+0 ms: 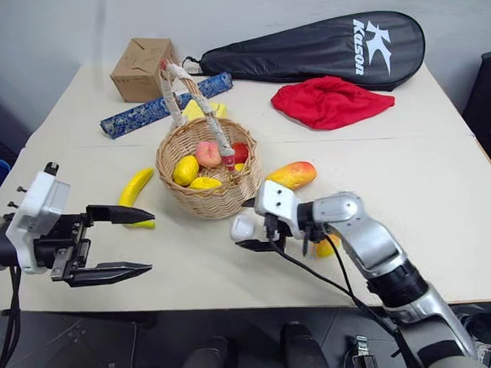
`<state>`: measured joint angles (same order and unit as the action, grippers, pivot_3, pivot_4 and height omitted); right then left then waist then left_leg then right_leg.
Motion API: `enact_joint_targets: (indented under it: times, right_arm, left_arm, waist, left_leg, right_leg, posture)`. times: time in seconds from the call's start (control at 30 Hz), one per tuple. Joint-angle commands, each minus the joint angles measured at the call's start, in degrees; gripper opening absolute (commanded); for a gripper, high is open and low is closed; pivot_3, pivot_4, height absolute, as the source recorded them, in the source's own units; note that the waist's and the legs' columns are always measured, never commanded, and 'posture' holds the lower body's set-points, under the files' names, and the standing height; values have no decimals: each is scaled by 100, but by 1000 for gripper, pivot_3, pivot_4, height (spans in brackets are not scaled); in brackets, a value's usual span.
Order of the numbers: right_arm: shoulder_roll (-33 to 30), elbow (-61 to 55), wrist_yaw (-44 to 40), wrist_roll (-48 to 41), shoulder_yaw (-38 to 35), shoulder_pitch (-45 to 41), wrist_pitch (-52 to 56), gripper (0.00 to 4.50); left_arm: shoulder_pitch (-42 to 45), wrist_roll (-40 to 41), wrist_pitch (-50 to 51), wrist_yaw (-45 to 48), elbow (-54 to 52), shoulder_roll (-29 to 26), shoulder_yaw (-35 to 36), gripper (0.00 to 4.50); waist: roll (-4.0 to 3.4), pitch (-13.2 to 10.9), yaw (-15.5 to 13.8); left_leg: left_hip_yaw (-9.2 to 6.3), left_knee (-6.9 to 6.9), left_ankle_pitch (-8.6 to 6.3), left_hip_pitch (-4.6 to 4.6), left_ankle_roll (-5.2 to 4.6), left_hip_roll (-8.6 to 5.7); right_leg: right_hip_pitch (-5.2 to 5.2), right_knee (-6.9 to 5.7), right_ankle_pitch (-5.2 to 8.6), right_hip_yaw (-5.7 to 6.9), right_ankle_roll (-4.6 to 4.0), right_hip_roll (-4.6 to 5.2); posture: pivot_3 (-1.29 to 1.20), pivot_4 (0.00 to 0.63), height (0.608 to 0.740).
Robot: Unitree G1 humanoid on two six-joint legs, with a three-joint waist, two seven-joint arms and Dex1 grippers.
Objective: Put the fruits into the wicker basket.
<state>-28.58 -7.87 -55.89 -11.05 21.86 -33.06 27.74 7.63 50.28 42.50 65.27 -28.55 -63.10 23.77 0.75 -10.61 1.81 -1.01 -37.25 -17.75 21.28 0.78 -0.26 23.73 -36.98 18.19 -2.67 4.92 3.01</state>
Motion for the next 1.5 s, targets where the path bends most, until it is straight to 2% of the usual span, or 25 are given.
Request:
enact_joint_targets:
  times: [0.03, 0.3, 0.4, 0.5, 0.53, 0.63, 0.77, 0.9, 1.0, 1.1, 1.2, 1.27, 1.37, 1.5]
  right_arm:
    - [350, 449, 471, 426, 194, -275, 187, 4500]
    - [565, 859, 564, 770, 334, -410, 376, 4500]
    - [570, 803, 475, 735, 323, -309, 306, 3893]
    - [505, 590, 336, 583, 208, -191, 374, 2910]
    - [475, 475, 283, 467, 100, -130, 457, 2808]
    - [380, 55, 165, -48, -405, 67, 803, 2809]
    - [-195, -538, 291, -830, -1818, 361, 1684, 2809]
    - [-1054, -2, 921, -1085, -3613, 277, 2352, 2809]
    - [-1826, 929, 1275, -788, -4437, 436, 2076, 2809]
    - [-2254, 1688, 1509, -512, -4672, 834, 1687, 2809]
    - [-2105, 1816, 1684, -573, -4723, 1082, 1685, 2809]
    - [-1970, 1799, 1754, -640, -4736, 1170, 1745, 3550]
    - [-1798, 1681, 1814, -759, -4768, 1258, 1866, 4409]
    - [-1894, 1580, 1794, -915, -4855, 1262, 1914, 4465]
  left_arm:
    - [192, 20, -24, -31, 19, -66, -20, 4496]
    - [331, -2, -34, -160, 10, -16, -91, 4496]
    - [414, -49, -84, -240, 10, 18, -159, 4500]
    - [485, -42, -98, -272, 14, 40, -210, 4500]
    - [525, -35, -102, -284, 15, 56, -243, 4500]
    - [682, -8, -108, -353, 27, 155, -347, 4500]
    - [945, 190, -22, -600, 24, 432, -388, 4500]
    - [1084, 329, 52, -965, 12, 740, -368, 4500]
    - [1047, 274, 9, -1092, -29, 867, -404, 4500]
    - [1008, 113, -92, -1126, 2, 959, -515, 4500]
    - [1135, -23, -132, -1187, 97, 1042, -688, 4500]
    - [1252, -78, -152, -1253, 159, 1111, -760, 4500]
    - [1381, -285, -362, -1385, 240, 1269, -828, 4500]
    - [1326, -302, -348, -1404, 271, 1251, -727, 4500]
  waist:
    - [3, 1, -1]
    - [3, 1, 2]
    - [3, 1, 20]
    - [4, 2, 14]
    - [5, 2, 12]
    - [5, 2, -1]
    - [7, 0, -29]
    - [9, 0, -43]
    - [9, 0, -32]
    - [9, 0, -36]
    - [10, 1, 39]
    - [12, -1, 101]
    - [11, -1, 140]
    - [11, -1, 124]
  left_leg:
    - [0, -1, 0, -1, 0, 0]
    - [1, -2, 0, 0, 0, -1]
    - [2, -3, 0, 0, 0, 0]
    - [1, -4, 0, -2, 0, 1]
    - [0, -4, 0, -2, 0, 2]
    - [1, -3, -1, 0, -1, 2]
    - [-2, -6, -1, 4, -2, 2]
    - [-5, -10, -3, 4, -7, -4]
    - [-1, -1, -3, 2, -7, -4]
    - [2, 9, -3, -1, -6, 3]
    - [18, 4, -2, -4, -6, 13]
    - [44, 1, -2, -21, -6, 16]
    - [50, -6, 3, -29, -8, 14]
    - [47, -10, 3, -25, -7, 13]
  right_leg:
    - [-1, 0, 0, 0, 0, 0]
    - [0, -1, 0, 0, 0, -4]
    - [0, -4, 0, -1, 0, -7]
    - [-1, -7, 0, -1, 0, -10]
    - [-1, -6, 0, -1, 0, -10]
    - [-1, -3, 0, -1, 0, -10]
    - [-2, -1, -1, 0, 2, -9]
    - [-10, 3, -2, 3, 4, 2]
    - [-8, 9, -2, 1, 3, 0]
    - [-9, 18, 0, -2, 1, -17]
    - [-9, 13, 0, -22, 0, -37]
    - [-8, -6, -3, -60, 5, -50]
    - [-8, -20, -10, -74, 17, -55]
    - [-6, -21, -10, -74, 18, -54]
  posture:
    - [0, 150, 740]
    - [0, 150, 740]
    - [0, 150, 740]
    - [0, 150, 740]
    - [0, 150, 740]
    - [0, 150, 740]
    - [0, 150, 740]
    - [0, 150, 740]
    - [0, 150, 740]
    - [0, 150, 740]
    - [0, 150, 740]
    - [0, 150, 740]
    - [0, 150, 740]
    - [0, 150, 740]
